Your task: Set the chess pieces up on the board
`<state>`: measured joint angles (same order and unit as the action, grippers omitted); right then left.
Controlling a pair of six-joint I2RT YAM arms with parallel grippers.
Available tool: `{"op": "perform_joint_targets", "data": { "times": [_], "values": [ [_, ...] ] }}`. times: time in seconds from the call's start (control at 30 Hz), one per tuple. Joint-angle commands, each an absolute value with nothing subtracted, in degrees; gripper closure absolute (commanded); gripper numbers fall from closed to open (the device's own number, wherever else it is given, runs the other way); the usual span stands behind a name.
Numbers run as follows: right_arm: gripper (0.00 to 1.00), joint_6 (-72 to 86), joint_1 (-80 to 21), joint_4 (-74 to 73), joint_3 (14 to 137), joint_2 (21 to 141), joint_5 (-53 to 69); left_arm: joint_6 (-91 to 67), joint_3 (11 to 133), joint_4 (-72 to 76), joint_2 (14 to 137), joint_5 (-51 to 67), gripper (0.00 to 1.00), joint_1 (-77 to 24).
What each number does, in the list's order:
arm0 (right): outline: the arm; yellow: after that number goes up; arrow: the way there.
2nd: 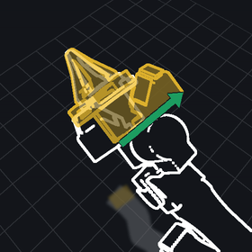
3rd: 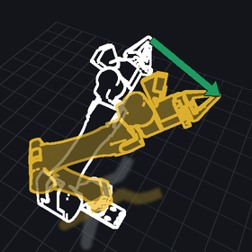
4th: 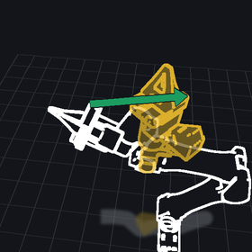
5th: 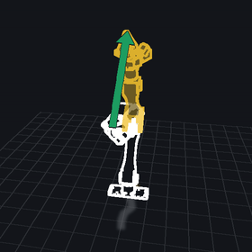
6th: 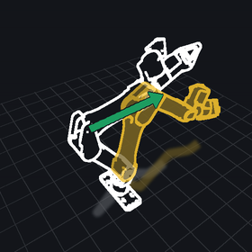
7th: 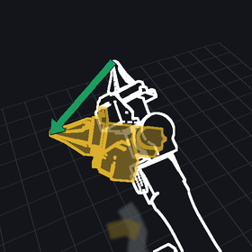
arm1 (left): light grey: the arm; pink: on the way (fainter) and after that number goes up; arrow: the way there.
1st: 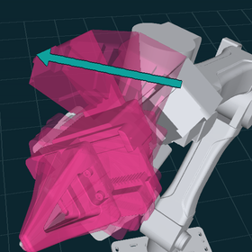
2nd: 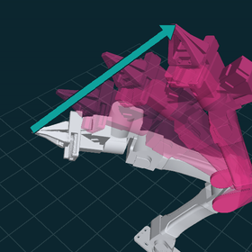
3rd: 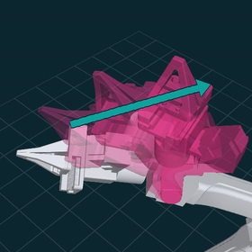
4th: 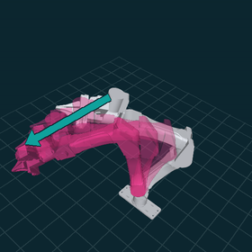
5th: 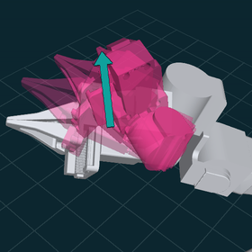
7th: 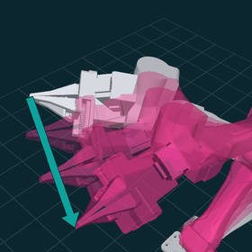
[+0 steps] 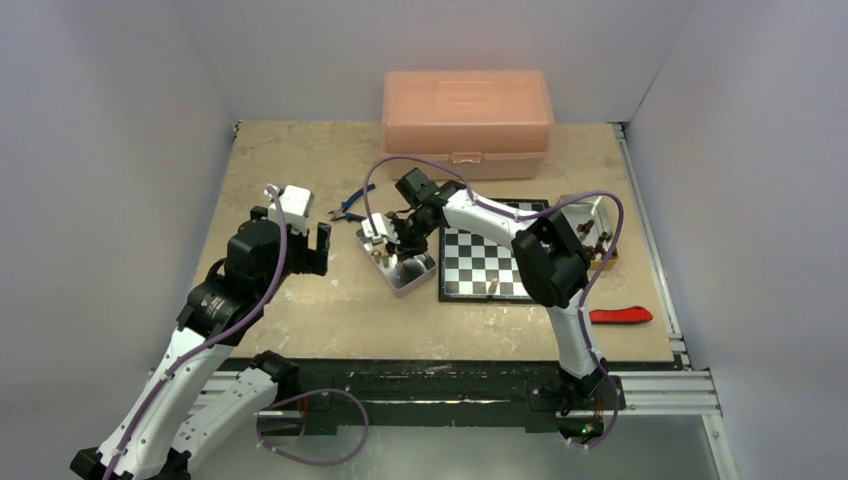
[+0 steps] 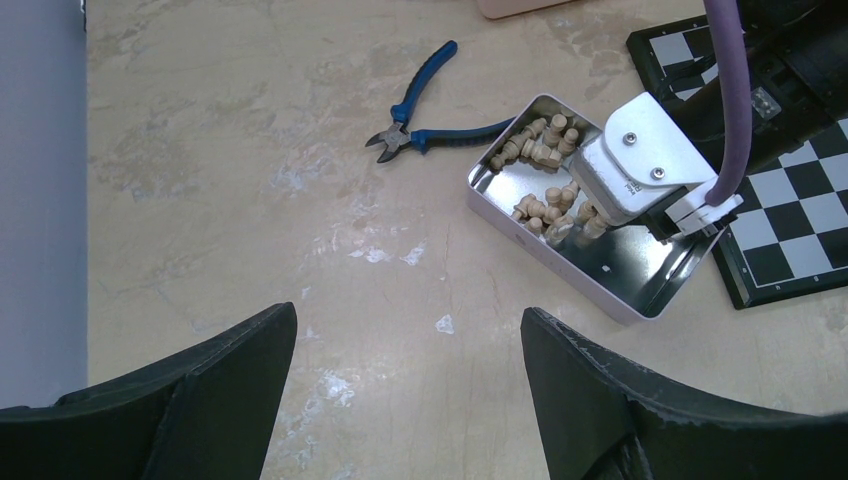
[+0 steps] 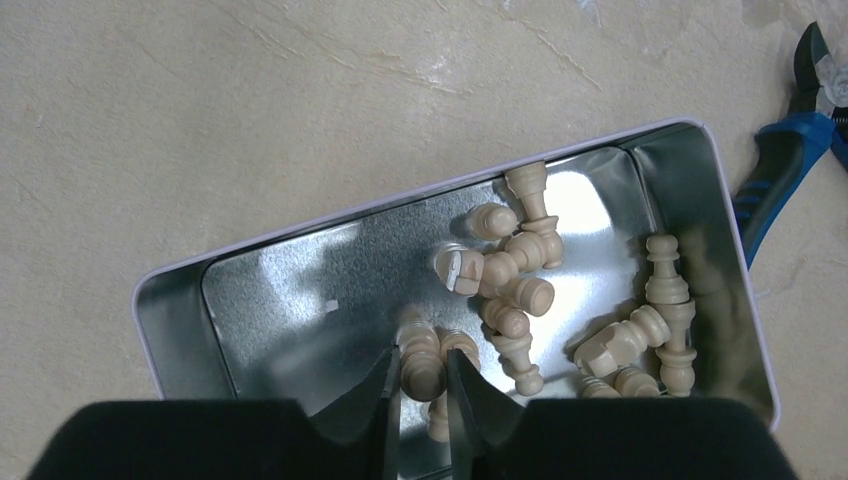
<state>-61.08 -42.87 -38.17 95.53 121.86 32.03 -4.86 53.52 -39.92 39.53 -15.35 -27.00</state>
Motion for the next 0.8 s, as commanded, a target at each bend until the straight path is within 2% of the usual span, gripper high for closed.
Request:
{"op": "perform_joint_targets", "data": {
  "times": [0.0,0.07,0.17,0.5,0.67,0.77],
  "values": [
    [0.85,-61.01,-43.33,-38.92,96.83,121.26,32.36,-4.09,53.18,-37.62,39.30,-14.94,0.18,-26.53],
    [0.94,-61.00,-43.35,-39.89,97.61,120.87,33.19,-4.05,53.17,-37.65,39.20,-14.99,0.18,-26.50],
    [1.00,-59.00,-43.30,-41.63,99.15,119.15,34.94,-3.98,53.11,-37.55,39.05,-15.11,0.18,-26.46],
    [1.00,-53.24,-42.81,-52.25,103.27,106.82,39.41,-3.96,53.02,-37.45,38.16,-15.24,0.18,-26.46],
    [1.00,-52.79,-40.74,-54.87,98.04,97.02,39.79,-4.12,52.93,-37.18,37.82,-13.98,0.18,-26.46],
    [1.00,-52.20,-36.16,-52.50,88.92,87.69,40.37,-4.22,52.83,-36.85,37.86,-11.27,0.15,-26.46]
  ]
}}
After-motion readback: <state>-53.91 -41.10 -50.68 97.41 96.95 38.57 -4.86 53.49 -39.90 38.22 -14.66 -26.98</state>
